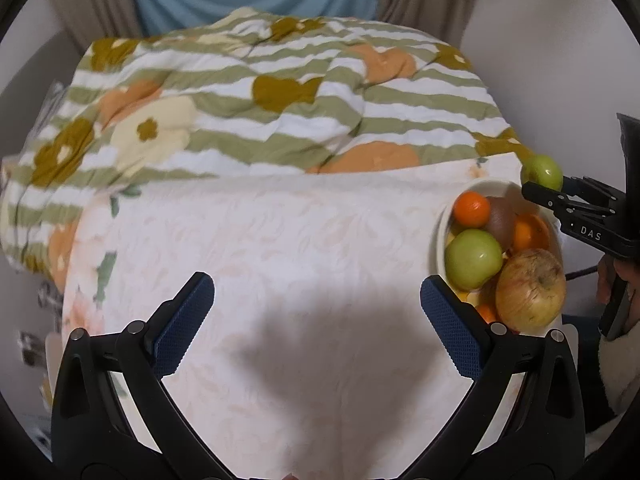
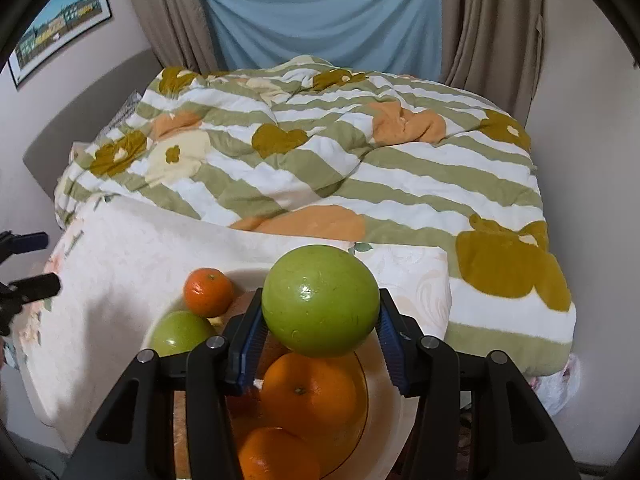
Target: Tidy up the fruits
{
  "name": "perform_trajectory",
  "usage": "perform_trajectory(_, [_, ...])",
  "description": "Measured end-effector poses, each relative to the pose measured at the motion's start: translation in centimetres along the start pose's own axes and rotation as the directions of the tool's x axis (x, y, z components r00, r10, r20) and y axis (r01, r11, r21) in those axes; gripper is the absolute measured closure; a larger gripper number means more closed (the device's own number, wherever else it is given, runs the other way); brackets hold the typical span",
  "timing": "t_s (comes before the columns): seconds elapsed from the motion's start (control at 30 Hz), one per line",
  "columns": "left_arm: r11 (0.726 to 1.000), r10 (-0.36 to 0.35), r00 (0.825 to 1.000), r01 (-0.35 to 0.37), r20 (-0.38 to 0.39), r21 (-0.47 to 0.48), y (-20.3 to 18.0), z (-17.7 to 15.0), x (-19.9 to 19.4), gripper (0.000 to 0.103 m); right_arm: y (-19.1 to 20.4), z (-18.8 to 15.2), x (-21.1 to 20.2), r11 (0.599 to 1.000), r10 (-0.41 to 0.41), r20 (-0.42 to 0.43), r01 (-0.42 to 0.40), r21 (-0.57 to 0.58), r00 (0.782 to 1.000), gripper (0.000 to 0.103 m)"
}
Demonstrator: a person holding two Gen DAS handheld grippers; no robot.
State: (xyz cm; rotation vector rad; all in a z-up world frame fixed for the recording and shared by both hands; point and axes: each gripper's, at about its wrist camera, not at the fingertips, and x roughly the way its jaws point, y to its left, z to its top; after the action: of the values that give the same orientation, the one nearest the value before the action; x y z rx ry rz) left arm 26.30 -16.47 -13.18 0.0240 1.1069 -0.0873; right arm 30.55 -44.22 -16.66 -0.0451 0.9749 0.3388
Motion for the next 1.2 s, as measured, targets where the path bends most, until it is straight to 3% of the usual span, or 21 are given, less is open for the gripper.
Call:
perform_trajectory(0.3, [0.999,0.012,0.999,-0.014,-0.036,-0.049,0.5,-1.3,0.8,0.000,-0.4,-0.4,1.0,1.000,0.018,-0.013,-0.018,0.017,1.000,0.053])
perform_trajectory(0.37, [0.998,0.005,0.999,-0.007,-0.037,-0.059,0.6,-1.5,0.9,0.000,-0.5,-0.3,0.5,0.999,0.024,0.010,-0.024,0.030,1.000,0.033])
perform_trajectory(0.47, [0.998,0.004,0.999,-0.006,-0.040,-0.061,0.6,-1.7,0.8,0.000,-0.6,-0.1,0.2,0.998,0.039,0.020,-0.040,0.044,0.999,0.012])
perform_trajectory(0.67, [0.999,0.000,1.000,-0.001,-0.022,-0.044,0.8,-2.1,0.0,0.000,-0.1,-0.6,-0.5,0.999,-0.011,0.034,0.010,0.050,0.999,0.011])
perform_trajectory(0.87, [1.000,0.003,0.999,-0.002,0.054,-0.029,1.8,-2.3,-3.7,0.000,2.2,0.0,-5.6,0.996,-0.084,0.127,0.081,0.033,0.988,0.011])
perform_trajectory(1.1, [1.000,-0.009,0.983,0.009,0.184,-0.005,4.2,-2.9,-10.3,0.000,7.9,-0.6,-13.4,0.982,-0.189,0.252,0.180,0.057,0.949,0.011])
perform_trajectory(1.2, [1.000,-0.018,0.968,0.024,0.251,-0.017,5.4,-3.7,-13.4,0.000,10.4,-1.4,-15.9,0.979,-0.199,0.279,0.180,0.093,0.939,0.011])
